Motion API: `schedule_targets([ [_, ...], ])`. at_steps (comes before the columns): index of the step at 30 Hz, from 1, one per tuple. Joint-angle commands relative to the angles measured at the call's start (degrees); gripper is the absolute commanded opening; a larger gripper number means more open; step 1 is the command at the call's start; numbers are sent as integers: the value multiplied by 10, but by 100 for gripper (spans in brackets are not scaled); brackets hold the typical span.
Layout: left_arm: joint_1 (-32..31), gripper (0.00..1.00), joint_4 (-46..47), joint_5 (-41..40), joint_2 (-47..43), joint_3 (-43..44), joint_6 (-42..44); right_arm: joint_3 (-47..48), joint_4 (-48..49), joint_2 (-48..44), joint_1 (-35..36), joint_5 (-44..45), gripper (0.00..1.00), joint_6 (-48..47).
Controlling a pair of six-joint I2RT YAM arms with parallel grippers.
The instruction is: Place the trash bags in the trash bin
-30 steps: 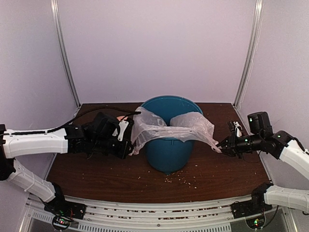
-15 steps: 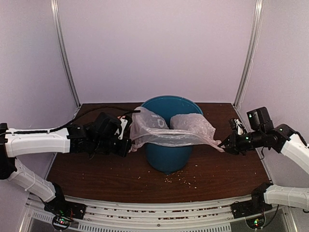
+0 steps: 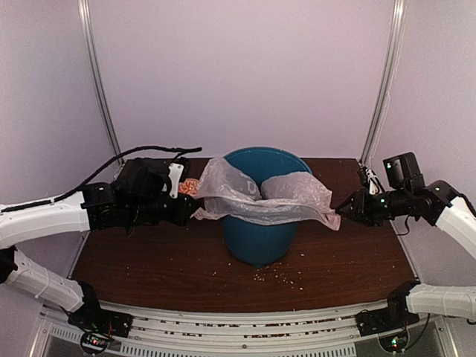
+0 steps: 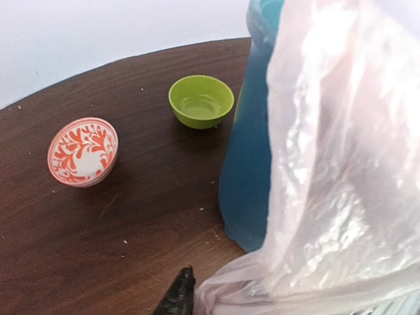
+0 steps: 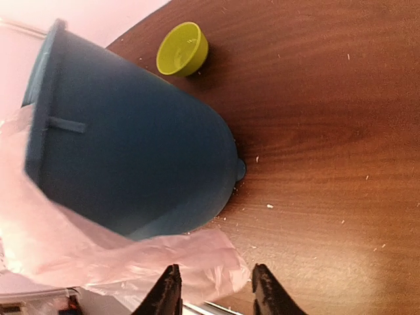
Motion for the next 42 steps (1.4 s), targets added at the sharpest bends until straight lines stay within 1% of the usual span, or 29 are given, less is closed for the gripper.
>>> schedule_targets([
  [1,3,33,-4,57,-57,-4,63,95,-81,-15,-3,14,42,-45],
  [4,3,49,-27,91,-86,-5,102,143,-129,-13,-3,10,51,-61],
  [5,3,51,-41,101,-91,1,119,154,-141,-13,-3,4,53,-64],
  [10,2,59,-111,158,-99,42,189,187,-163,-28,-3,-35,57,-92],
  [14,-5,63,-128,166,-114,71,224,171,-177,-26,-3,-50,59,-130],
  [18,-9,65,-129,129,-109,96,256,153,-162,-29,-2,-43,63,-155],
  [22,-28,65,-126,88,-79,124,281,131,-128,-21,5,-41,67,-166],
  [25,-42,65,-126,64,-53,140,299,113,-96,-16,17,-44,68,-167],
  [28,-48,66,-131,27,-44,140,305,100,-75,-2,41,-42,69,-170],
  [32,-48,66,-133,-17,-51,129,299,91,-65,15,91,-22,70,-181],
  [36,-48,68,-151,-5,-79,122,288,93,-58,38,149,19,70,-182],
  [38,-48,76,-160,10,-100,109,288,94,-48,47,166,31,70,-179],
  [39,-48,79,-166,10,-107,105,288,95,-43,50,171,36,68,-177],
  [42,-48,79,-172,13,-107,115,293,104,-42,55,175,47,62,-175],
])
